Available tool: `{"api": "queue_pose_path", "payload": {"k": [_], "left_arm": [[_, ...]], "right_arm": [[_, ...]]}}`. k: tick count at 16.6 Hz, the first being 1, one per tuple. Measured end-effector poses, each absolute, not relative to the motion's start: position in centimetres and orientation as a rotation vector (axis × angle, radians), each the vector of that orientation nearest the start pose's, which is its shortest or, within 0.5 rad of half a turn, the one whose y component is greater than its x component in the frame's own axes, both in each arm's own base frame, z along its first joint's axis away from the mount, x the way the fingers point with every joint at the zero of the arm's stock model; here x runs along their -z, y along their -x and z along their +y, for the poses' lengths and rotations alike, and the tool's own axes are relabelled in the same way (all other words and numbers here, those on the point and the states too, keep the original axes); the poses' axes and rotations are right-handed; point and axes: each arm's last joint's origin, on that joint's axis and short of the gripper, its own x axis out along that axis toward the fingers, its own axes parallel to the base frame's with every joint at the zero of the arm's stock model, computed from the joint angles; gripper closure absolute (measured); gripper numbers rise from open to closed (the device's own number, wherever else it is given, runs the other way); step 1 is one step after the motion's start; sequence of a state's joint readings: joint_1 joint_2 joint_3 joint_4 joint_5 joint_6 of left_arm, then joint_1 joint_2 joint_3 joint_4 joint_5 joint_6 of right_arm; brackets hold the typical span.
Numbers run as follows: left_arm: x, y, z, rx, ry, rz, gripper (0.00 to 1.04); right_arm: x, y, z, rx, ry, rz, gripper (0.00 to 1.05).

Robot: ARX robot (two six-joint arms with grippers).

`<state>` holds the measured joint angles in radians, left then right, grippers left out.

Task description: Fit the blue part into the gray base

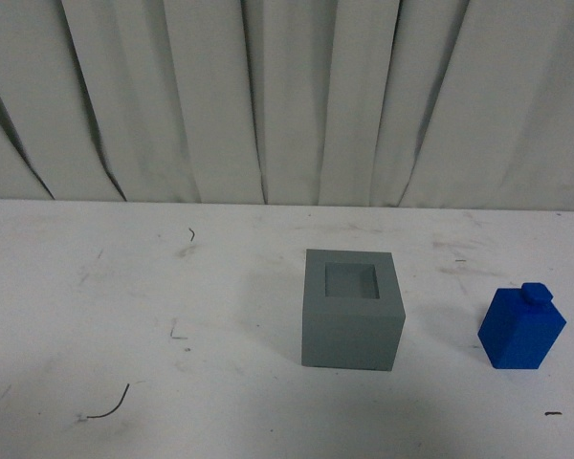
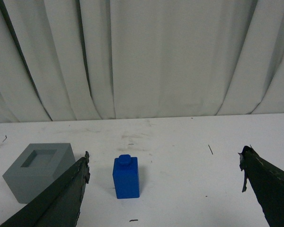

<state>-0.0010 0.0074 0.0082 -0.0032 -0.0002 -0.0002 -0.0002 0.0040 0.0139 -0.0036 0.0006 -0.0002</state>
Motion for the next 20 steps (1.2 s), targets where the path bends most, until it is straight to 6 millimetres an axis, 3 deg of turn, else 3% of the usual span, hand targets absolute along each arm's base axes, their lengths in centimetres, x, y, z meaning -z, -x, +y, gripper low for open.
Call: {"api": "queue_pose_path", "payload": {"k": [9,12,14,16,20], "left_arm": [[-16.5,-9.8,0.0,0.001,0.0,0.002,0.07],[-16.5,-9.8,0.0,0.001,0.0,0.002,0.07],[-16.5,-9.8,0.0,0.001,0.0,0.002,0.07],[-16.5,-9.8,0.0,0.001,0.0,0.002,0.07],[-16.5,-9.8,0.0,0.001,0.0,0.002,0.07]], "right_arm": [[-16.8,-9.7,0.0,0.001,0.0,-0.007,0.06],[-17.9,-11.4,0.0,-0.022,0.001,-0.062,0.06],[-20.1,-14.3,-0.8,-0.007,0.01,-0.131,0.06],[-22.7,-18.8,-1.9,0.013,0.021,-0.21,0.06],[-22.5,-31.4,-3.7,-0.02,0.038,-0.031,0.06]]}}
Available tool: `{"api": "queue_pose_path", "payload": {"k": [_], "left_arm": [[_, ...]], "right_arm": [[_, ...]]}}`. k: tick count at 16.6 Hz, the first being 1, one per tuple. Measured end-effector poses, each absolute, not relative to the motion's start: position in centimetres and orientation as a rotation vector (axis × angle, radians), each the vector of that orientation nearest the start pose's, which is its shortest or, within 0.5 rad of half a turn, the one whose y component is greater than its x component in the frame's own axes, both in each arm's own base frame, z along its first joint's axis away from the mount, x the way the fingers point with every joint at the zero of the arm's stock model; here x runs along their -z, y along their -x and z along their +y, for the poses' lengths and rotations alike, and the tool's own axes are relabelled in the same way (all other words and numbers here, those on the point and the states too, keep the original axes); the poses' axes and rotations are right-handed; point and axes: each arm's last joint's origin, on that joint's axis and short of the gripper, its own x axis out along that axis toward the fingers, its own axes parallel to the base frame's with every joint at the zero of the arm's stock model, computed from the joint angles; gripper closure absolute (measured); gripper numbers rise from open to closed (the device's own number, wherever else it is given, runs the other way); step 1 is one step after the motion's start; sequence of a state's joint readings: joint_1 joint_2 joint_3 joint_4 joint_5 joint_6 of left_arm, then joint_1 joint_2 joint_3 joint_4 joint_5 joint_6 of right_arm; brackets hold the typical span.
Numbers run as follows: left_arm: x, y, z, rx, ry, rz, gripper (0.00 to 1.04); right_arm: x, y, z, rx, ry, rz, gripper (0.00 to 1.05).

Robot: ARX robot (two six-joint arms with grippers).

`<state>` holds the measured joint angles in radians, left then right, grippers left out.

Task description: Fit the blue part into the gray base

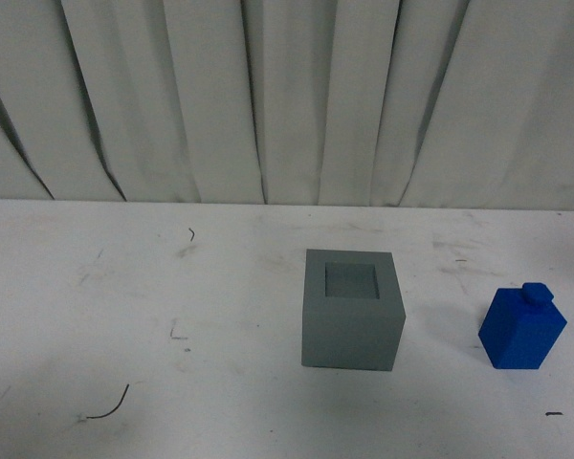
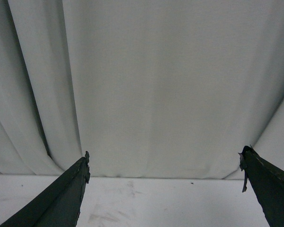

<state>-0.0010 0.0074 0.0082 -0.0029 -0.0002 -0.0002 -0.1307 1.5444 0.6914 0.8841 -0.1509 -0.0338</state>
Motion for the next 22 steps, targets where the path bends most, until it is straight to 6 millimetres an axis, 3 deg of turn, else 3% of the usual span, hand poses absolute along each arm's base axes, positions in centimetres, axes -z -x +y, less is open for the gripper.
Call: {"api": "queue_pose_path", "payload": {"k": [3,7,13,15,19,20,22], "left_arm": [[-16.5,-9.8,0.0,0.001,0.0,0.002,0.07],[-16.5,-9.8,0.0,0.001,0.0,0.002,0.07],[-16.5,-9.8,0.0,0.001,0.0,0.002,0.07],[-16.5,-9.8,0.0,0.001,0.0,0.002,0.07],[-16.5,-9.8,0.0,0.001,0.0,0.002,0.07],[-16.5,-9.8,0.0,0.001,0.0,0.002,0.07],[-16.5,-9.8,0.0,0.001,0.0,0.002,0.07]], "right_arm": [[-23.6,-36.4,-3.8,-0.099,0.219,0.018,0.06],[-22.8,-39.0,-2.0,-0.324,0.611,0.154,0.06],[-21.0,-40.5,1.4,-0.743,1.11,0.349,0.06],[-19.9,-41.0,1.3,-0.842,1.145,0.452,0.06],[-20.7,-40.7,1.4,-1.007,1.12,0.619,0.06],[-19.9,-40.0,1.7,-1.061,1.136,0.719,0.06],[-19.1,-40.2,1.8,-1.069,1.157,0.754,0.06]]}}
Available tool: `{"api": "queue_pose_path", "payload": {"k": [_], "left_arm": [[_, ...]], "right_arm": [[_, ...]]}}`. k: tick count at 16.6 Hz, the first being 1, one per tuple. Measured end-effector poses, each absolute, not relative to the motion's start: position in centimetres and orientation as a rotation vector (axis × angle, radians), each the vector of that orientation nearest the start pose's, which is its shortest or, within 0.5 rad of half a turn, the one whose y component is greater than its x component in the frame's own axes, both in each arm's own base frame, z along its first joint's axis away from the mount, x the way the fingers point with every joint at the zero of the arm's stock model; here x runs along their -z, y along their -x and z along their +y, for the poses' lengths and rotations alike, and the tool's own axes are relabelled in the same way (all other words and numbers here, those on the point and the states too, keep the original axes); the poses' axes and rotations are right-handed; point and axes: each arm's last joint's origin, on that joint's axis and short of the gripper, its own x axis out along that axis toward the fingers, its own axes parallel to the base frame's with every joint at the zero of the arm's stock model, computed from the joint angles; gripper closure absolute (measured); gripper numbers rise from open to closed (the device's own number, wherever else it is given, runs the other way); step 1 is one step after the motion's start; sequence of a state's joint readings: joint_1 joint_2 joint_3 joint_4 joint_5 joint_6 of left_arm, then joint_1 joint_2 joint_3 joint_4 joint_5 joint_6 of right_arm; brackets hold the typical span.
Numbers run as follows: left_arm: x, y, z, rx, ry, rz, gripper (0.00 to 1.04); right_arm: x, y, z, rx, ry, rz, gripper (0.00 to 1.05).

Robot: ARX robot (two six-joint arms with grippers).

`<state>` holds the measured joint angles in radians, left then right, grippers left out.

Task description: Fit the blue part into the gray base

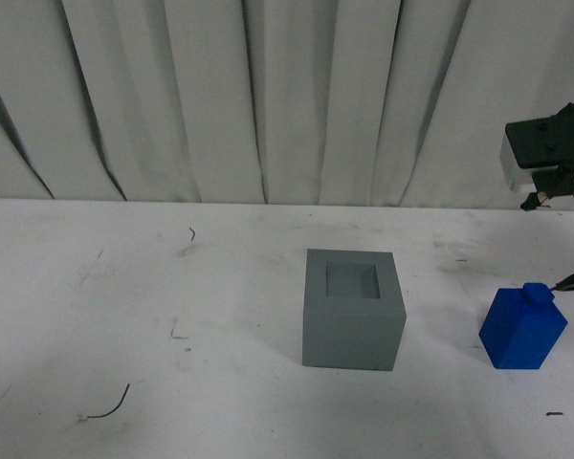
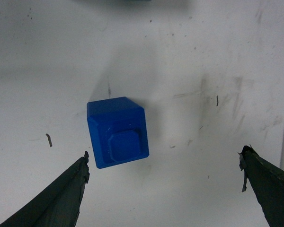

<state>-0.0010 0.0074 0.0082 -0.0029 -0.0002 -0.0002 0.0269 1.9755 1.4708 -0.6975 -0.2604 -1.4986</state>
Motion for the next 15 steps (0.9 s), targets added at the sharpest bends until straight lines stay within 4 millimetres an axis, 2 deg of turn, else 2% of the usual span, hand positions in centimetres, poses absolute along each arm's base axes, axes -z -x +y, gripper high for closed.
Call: {"api": "queue_pose_path", "payload": {"k": [6,11,15], "left_arm": [[-16.5,-9.8,0.0,0.001,0.0,0.002,0.07],[-16.5,-9.8,0.0,0.001,0.0,0.002,0.07],[-16.5,-9.8,0.0,0.001,0.0,0.002,0.07]], "right_arm": [[-16.9,-40.0,1.7,-1.094,1.15,0.809,0.06],[-14.5,-40.2,0.3,-1.106,1.128,0.856,0.06],[-13.1,-40.6,0.2,-1.118,1.132,0.863,0.06]]}}
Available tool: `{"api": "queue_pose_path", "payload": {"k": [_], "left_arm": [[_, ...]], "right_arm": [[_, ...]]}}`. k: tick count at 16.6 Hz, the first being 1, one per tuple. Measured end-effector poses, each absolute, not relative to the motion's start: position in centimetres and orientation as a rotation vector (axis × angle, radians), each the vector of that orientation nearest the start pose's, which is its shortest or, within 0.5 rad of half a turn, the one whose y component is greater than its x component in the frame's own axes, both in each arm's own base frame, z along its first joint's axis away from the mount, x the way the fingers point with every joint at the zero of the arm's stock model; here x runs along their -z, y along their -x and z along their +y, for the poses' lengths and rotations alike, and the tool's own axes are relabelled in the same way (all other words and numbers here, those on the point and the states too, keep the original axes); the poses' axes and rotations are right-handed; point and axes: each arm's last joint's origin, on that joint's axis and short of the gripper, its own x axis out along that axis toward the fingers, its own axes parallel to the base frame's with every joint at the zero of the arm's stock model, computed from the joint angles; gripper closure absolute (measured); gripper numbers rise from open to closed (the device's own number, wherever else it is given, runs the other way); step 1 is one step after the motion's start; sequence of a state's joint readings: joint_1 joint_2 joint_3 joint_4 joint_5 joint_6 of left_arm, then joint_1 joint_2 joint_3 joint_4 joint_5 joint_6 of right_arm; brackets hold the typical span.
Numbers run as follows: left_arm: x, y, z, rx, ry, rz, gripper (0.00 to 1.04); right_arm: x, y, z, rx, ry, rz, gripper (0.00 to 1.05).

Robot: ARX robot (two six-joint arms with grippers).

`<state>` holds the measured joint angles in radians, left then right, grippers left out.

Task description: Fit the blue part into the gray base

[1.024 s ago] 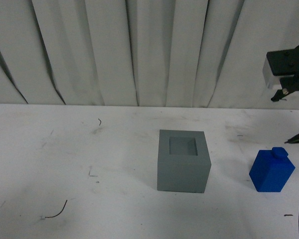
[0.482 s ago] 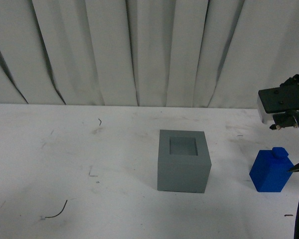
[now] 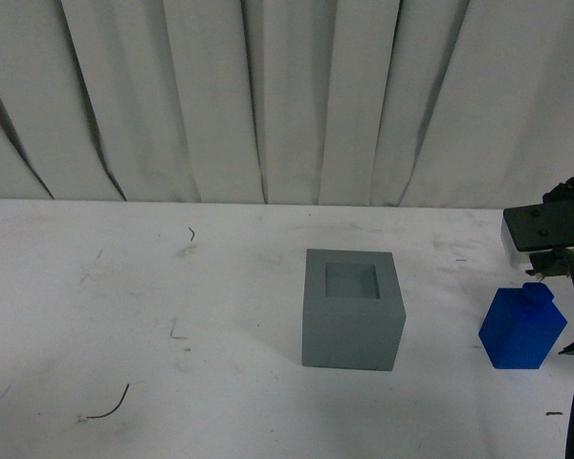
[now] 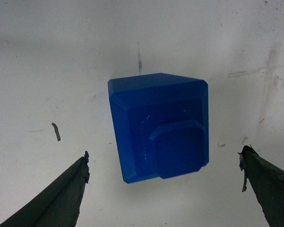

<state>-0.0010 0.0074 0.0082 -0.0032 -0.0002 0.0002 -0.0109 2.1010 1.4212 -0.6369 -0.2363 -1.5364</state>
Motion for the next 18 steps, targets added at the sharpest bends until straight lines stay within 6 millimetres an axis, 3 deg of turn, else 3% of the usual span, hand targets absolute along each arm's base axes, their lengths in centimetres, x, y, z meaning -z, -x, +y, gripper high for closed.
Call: {"api": "queue_pose_path", "payload": {"k": [4,14,18], "left_arm": [[-16.5,-9.8,0.0,0.001,0.0,0.002,0.07],[-16.5,-9.8,0.0,0.001,0.0,0.002,0.07],[-16.5,-9.8,0.0,0.001,0.0,0.002,0.07]], "right_arm": [[-12.3,-40.8,1.6,-1.156,1.135,0.826,0.06],[-10.5,-40.3,1.5,-1.169,1.104,0.814,0.06],[-10.4,-40.1,1.3,-1.168,1.088,0.831,0.47]]}}
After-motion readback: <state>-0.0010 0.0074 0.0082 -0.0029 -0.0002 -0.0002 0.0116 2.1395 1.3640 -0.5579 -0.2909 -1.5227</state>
